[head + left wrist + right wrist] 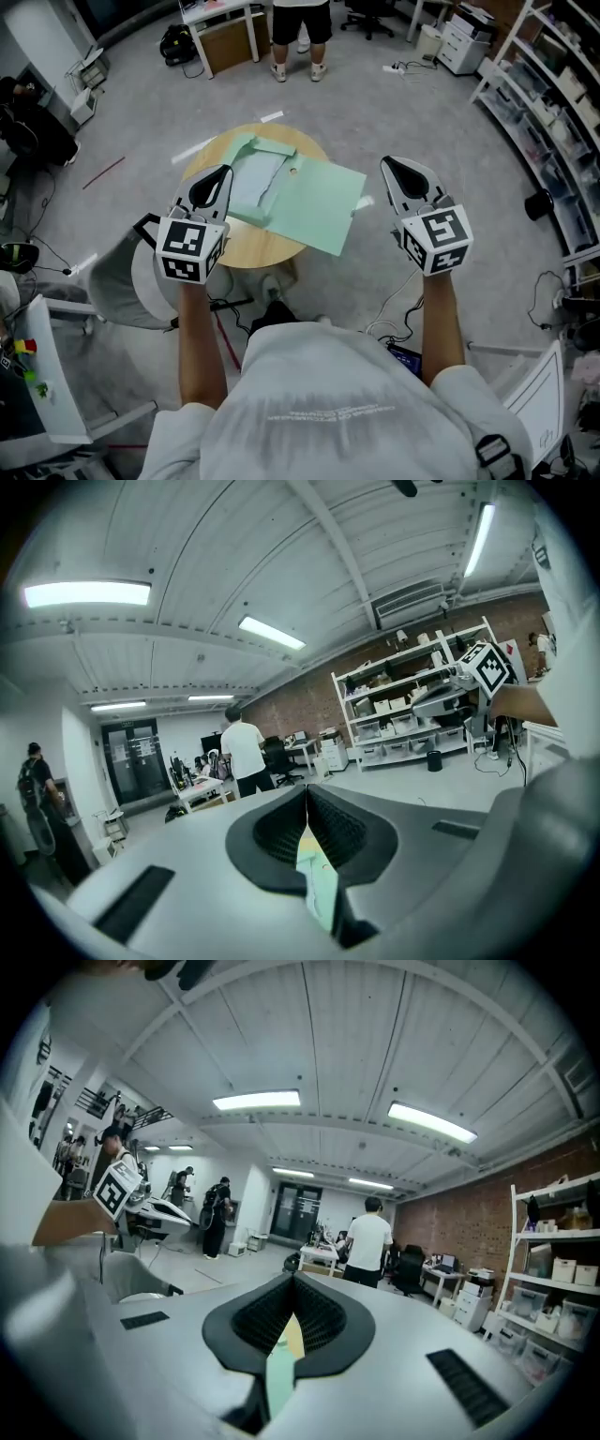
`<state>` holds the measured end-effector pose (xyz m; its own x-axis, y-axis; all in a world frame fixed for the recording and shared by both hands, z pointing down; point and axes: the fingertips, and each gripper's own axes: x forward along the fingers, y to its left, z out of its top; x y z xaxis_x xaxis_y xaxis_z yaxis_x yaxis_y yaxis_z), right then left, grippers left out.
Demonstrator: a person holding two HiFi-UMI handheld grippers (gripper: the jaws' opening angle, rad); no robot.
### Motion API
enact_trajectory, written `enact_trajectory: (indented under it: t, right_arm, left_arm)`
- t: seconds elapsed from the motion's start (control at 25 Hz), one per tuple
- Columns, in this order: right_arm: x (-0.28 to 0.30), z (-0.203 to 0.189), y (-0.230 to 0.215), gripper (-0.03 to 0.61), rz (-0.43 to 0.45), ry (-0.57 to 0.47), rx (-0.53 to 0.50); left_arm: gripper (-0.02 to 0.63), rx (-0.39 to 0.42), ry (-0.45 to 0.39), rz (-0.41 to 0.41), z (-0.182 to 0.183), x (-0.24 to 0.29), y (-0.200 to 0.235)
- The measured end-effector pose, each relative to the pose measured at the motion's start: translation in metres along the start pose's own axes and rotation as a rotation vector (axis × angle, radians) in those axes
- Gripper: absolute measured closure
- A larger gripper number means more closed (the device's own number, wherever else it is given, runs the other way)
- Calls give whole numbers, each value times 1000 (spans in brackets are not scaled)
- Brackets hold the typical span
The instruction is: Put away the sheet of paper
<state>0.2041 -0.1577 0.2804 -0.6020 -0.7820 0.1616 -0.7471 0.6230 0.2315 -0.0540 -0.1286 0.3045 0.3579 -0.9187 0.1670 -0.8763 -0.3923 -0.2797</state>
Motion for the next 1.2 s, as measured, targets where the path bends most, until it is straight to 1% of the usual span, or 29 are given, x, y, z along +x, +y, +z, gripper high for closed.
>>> enact_trajectory:
  t: [0.24,0.48,0.92,1.2]
  right_arm:
    - [-14,31,18,551,19,-43,-56]
    - [-19,50,33,551,37,-65,-71]
    - [-21,55,46,551,51,-74,-80]
    - [-12,40,52,551,60,-38,-73]
  left_arm:
    - [594,38,-51,-11,34,-23,-18]
    - [594,67,-81,-33,50,-36,-29]
    - [594,51,-91,-45,50,-44,-35]
    - [594,41,-76,-51,43,-44,-34]
